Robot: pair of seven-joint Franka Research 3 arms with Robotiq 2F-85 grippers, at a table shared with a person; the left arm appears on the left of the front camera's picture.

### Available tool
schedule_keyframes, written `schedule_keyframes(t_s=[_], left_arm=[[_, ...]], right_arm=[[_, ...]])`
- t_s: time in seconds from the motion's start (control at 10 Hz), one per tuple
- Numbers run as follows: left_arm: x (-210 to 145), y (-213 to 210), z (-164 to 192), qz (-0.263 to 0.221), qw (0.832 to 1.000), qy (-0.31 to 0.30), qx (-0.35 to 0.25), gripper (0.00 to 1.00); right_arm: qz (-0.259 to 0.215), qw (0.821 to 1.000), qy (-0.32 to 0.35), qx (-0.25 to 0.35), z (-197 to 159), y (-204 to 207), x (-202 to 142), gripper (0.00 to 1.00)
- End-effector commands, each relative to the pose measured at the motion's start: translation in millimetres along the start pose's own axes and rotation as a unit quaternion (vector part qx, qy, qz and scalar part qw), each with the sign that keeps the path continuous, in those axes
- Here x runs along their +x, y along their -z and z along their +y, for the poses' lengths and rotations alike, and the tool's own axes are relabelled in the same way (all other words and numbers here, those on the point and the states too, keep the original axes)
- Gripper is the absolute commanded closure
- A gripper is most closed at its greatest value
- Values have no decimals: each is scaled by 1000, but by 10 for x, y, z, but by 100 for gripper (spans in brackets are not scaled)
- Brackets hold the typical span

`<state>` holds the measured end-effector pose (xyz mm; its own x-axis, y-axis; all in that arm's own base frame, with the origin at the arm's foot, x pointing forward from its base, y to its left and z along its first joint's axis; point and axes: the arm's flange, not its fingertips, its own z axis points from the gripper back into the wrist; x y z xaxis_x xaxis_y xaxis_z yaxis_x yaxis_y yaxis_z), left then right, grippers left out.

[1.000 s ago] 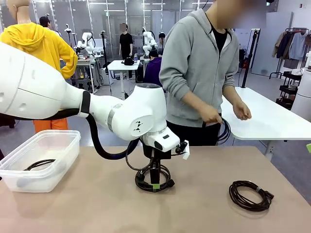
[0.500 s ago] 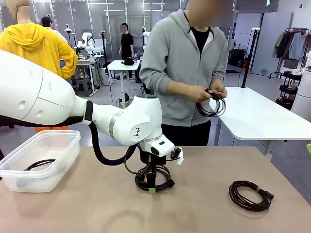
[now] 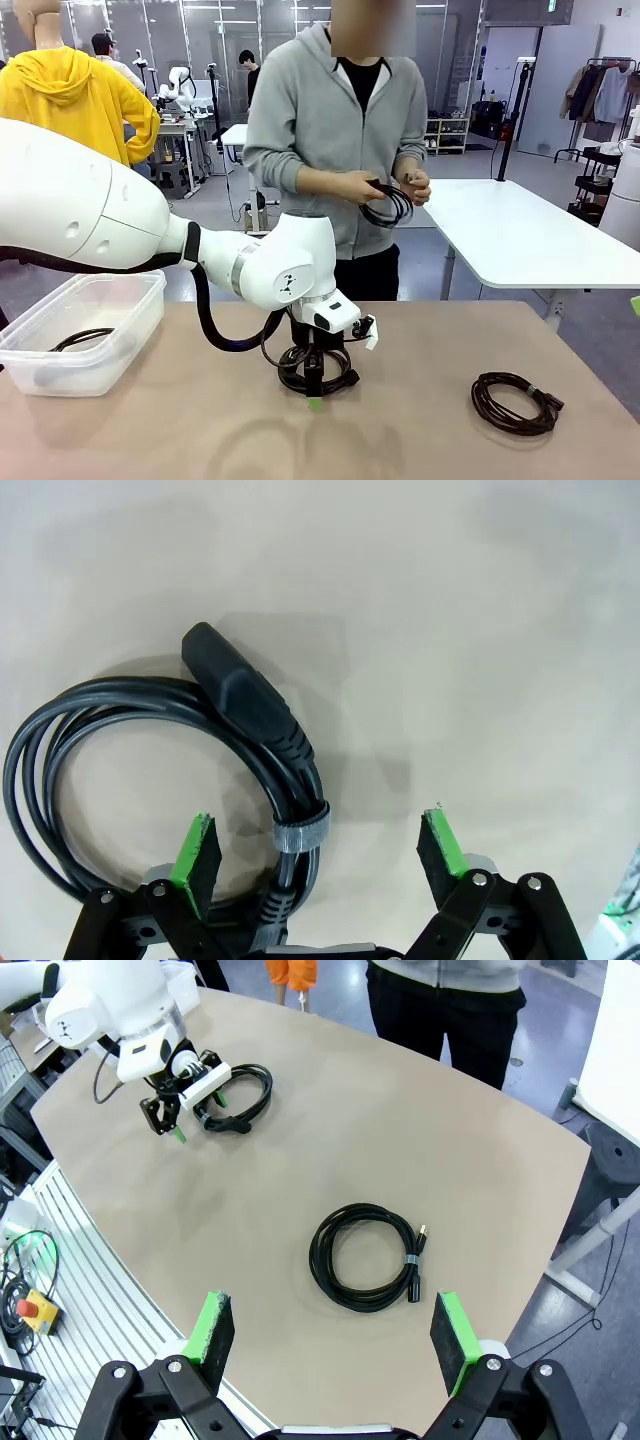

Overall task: Organize and store the cables.
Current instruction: Place the Power Cable into the Organizing box.

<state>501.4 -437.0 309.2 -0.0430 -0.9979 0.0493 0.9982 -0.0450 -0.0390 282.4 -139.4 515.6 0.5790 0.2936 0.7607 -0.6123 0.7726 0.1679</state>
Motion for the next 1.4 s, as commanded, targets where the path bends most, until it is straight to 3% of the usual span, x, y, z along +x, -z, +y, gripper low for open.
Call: schedule_keyframes(t_s=[0.0,0.1,0.2,0.3,0.5,0.6,0.7,0.9,1.1,1.3], left_arm=[[42,-13,39,7,1000,-3,-3,0],[42,-13,32,10,1000,-5,-1,46],[38,-41,19,9,1000,-4,0,60],[27,-72,9,10,1000,-5,1,100],[17,-60,-24,10,1000,-6,0,100],[19,-54,-42,8,1000,-7,0,86],[11,-62,-50,11,1000,-7,3,96],[-14,-129,-62,15,1000,-11,10,100],[38,-564,-123,4,1000,2,25,100],[66,-1296,-246,-17,998,22,50,100]], right_arm=[[-3,1000,-8,5,-13,-14,-12,0],[-3,1000,-8,5,-13,-14,-12,0],[-3,1000,-8,5,-13,-14,-12,0],[-3,1000,-8,5,-13,-14,-12,0],[-3,1000,-8,5,-13,-14,-12,0],[-3,1000,-8,5,-13,-14,-12,0],[-3,1000,-8,5,-13,-14,-12,0],[-3,1000,-8,5,-13,-14,-12,0],[-3,1000,-8,5,-13,-14,-12,0],[-3,1000,-8,5,-13,-14,-12,0]])
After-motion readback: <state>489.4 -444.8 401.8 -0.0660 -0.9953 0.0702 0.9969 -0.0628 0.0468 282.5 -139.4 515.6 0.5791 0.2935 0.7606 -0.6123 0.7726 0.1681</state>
